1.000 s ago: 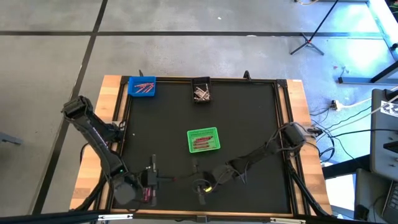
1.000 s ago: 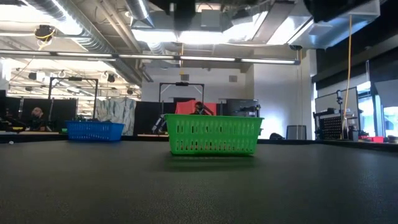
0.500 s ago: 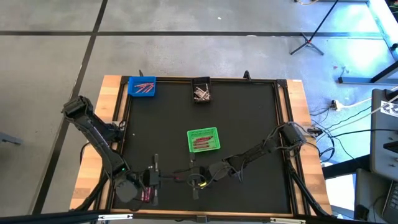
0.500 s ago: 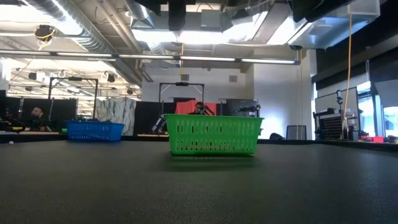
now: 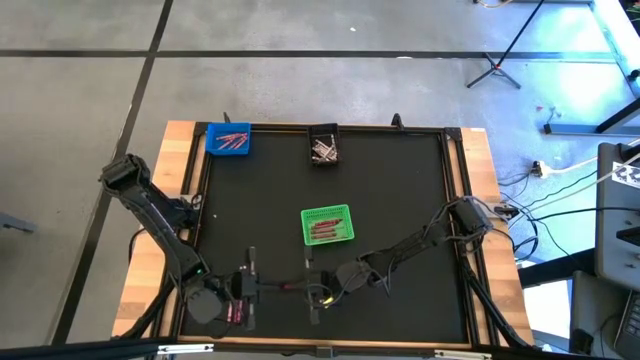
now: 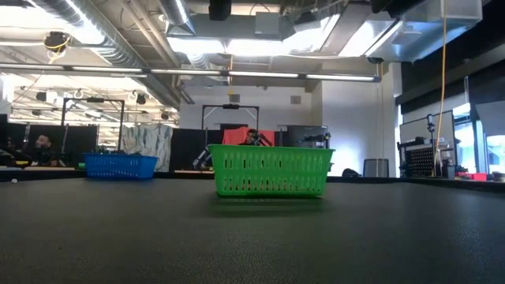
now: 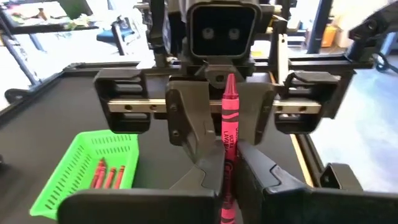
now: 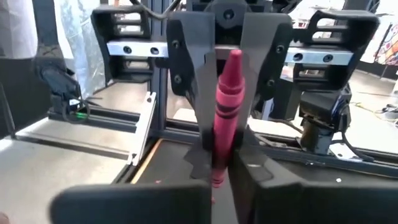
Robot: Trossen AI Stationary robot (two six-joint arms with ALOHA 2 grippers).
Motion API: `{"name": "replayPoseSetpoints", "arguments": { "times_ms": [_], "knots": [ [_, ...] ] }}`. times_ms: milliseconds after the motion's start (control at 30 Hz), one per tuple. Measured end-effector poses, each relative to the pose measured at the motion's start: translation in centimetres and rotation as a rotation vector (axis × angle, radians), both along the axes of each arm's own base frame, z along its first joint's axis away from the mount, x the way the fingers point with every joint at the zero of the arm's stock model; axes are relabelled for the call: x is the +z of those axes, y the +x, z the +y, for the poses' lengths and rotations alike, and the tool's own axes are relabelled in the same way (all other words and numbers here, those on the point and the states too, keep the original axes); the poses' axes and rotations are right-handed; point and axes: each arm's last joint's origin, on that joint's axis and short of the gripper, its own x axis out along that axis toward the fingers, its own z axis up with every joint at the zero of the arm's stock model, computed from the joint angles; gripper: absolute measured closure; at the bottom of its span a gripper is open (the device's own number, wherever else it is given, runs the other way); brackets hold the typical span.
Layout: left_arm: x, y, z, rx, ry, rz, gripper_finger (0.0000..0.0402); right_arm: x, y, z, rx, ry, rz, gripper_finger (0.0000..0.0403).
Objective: Sort crayons
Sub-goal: Put the red crayon into the green bin
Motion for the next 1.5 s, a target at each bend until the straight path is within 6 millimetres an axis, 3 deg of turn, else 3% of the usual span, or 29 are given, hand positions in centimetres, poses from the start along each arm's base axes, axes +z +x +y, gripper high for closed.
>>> {"name": "replayPoseSetpoints", "arguments": {
  "times_ms": [67, 233, 500, 633, 900, 1167, 1500],
  "knots": [
    [0.0, 0.1, 0.0, -0.015, -0.005, 0.008, 0.0382, -0.1, 0.0, 0.0, 0.003, -0.01, 0.009, 0.0389],
    [0.0, 0.3, 0.2, -0.021, -0.058, 0.013, 0.0347, -0.4, 0.0, 0.0, -0.007, -0.042, 0.037, 0.0365],
    [-0.8, -0.4, 0.0, -0.029, -0.074, 0.081, 0.0303, -1.7, -0.3, -0.6, -0.137, -0.173, 0.202, 0.039],
    [-1.6, -1.3, -0.3, -0.049, -0.13, 0.161, 0.0301, -0.7, -1.1, -1.3, -0.228, -0.243, 0.311, 0.0376],
    [-3.6, -3.1, 0.4, 0.015, -0.224, 0.396, 0.0301, 0.7, -2.8, -5.1, -0.35, -0.355, 0.57, 0.0381],
    [-3.7, -3.2, 0.7, -0.009, -0.101, 0.414, 0.0301, -1.4, -3.6, -10.4, -0.4, -0.468, 0.905, 0.0365],
    [-3.7, -2.9, 1.0, 0.0, -0.098, 0.412, 0.03, -2.1, -3.3, -13.3, -0.418, -0.286, 0.993, 0.0359]
  ]
}}
